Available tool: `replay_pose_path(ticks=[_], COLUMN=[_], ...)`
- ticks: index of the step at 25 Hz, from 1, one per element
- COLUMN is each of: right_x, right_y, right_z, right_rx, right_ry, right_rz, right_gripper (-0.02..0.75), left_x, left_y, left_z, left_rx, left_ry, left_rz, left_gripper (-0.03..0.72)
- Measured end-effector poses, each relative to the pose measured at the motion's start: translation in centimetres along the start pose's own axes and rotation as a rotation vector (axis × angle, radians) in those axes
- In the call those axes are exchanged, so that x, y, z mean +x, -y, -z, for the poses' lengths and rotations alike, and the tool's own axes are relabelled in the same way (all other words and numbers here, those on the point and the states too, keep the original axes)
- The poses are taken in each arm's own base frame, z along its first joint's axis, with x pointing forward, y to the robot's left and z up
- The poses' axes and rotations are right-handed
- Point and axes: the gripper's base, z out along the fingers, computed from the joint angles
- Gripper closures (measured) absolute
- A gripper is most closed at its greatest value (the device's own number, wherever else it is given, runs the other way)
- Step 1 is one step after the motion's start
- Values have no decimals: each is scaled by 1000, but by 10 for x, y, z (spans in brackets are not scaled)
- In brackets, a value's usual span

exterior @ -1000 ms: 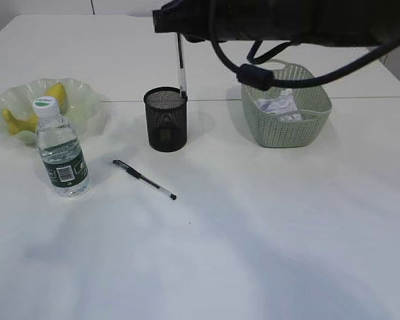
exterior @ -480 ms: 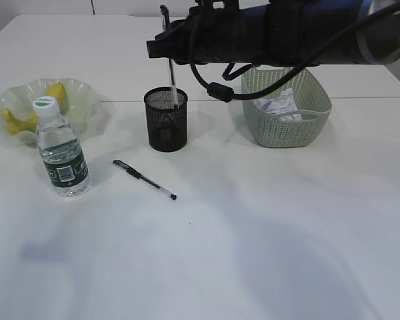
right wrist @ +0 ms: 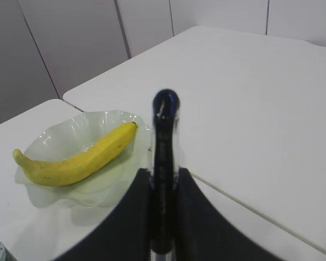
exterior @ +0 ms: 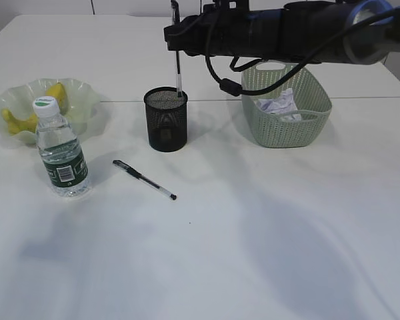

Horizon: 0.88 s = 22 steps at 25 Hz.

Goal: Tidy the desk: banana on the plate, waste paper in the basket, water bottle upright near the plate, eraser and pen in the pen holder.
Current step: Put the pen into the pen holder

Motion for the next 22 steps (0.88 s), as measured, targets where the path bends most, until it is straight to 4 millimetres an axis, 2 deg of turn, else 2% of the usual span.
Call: replay_pose_path(ticks=[12, 22], right_x=[14, 42], right_y=[12, 20], right_z=[-31, -46], right_rx=[-24, -16], right_ry=[23, -18], right_rz=[14, 12], right_gripper=[684, 684], left_x=[0, -1], left_y=[0, 1], left_z=[0, 0], left_rx=[0, 6], left_ry=[2, 11], left_rz=[-1, -1], left_gripper=[350, 359])
